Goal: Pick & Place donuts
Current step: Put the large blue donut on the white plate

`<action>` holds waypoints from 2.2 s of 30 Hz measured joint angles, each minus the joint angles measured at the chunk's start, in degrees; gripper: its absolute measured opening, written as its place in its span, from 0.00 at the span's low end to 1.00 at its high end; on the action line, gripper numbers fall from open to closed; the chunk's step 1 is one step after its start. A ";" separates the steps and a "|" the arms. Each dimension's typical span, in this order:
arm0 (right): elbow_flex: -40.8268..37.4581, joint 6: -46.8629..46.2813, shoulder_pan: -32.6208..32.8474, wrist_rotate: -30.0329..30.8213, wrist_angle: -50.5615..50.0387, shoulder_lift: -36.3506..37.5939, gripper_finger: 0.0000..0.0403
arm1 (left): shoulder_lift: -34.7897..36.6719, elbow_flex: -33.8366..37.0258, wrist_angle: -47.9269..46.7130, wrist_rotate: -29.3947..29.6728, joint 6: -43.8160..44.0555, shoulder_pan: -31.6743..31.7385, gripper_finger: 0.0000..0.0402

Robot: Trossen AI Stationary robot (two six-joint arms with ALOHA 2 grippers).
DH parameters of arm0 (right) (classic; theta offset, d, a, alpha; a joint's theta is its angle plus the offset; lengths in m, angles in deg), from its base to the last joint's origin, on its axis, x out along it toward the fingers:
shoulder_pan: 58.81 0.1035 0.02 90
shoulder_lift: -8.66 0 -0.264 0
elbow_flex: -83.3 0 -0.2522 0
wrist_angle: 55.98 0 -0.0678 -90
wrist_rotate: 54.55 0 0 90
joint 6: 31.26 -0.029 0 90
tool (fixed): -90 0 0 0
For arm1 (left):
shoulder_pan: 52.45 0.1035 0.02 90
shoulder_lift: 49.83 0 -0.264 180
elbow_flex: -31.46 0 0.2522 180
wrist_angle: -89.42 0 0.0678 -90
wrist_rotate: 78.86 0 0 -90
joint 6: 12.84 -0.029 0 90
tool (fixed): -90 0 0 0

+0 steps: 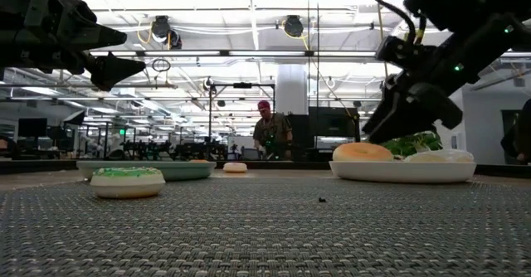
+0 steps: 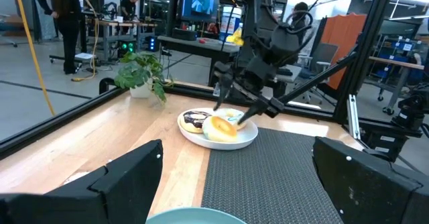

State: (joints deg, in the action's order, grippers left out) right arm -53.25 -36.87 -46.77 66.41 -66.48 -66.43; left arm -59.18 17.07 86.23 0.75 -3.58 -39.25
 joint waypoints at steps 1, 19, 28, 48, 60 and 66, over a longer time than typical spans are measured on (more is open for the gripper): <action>0.00 -0.86 -0.65 -2.62 -0.88 0.00 0.65 | -0.02 0.02 0.00 0.00 0.00 0.02 0.94; 0.04 -4.03 -2.25 -5.54 -7.09 0.00 0.64 | 0.00 0.00 0.00 0.00 0.00 0.00 0.94; 0.04 -4.10 -2.32 -2.34 -7.48 -3.18 0.64 | 0.00 0.00 0.00 0.00 -0.01 0.01 0.94; -0.09 -3.03 -2.17 -1.36 -0.03 -5.20 0.32 | 0.00 0.02 0.00 0.00 -0.02 0.00 0.94; -0.07 -2.27 -2.17 -1.23 2.18 2.94 0.08 | -0.02 0.00 0.00 -0.01 0.00 0.02 0.94; -0.07 -6.37 -2.08 -10.39 5.49 7.54 0.03 | 0.00 0.00 0.00 -0.02 0.00 0.00 0.94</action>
State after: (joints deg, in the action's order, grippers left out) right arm -53.32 -43.24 -48.85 56.01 -60.99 -58.89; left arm -59.17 17.07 86.23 0.72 -3.58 -39.25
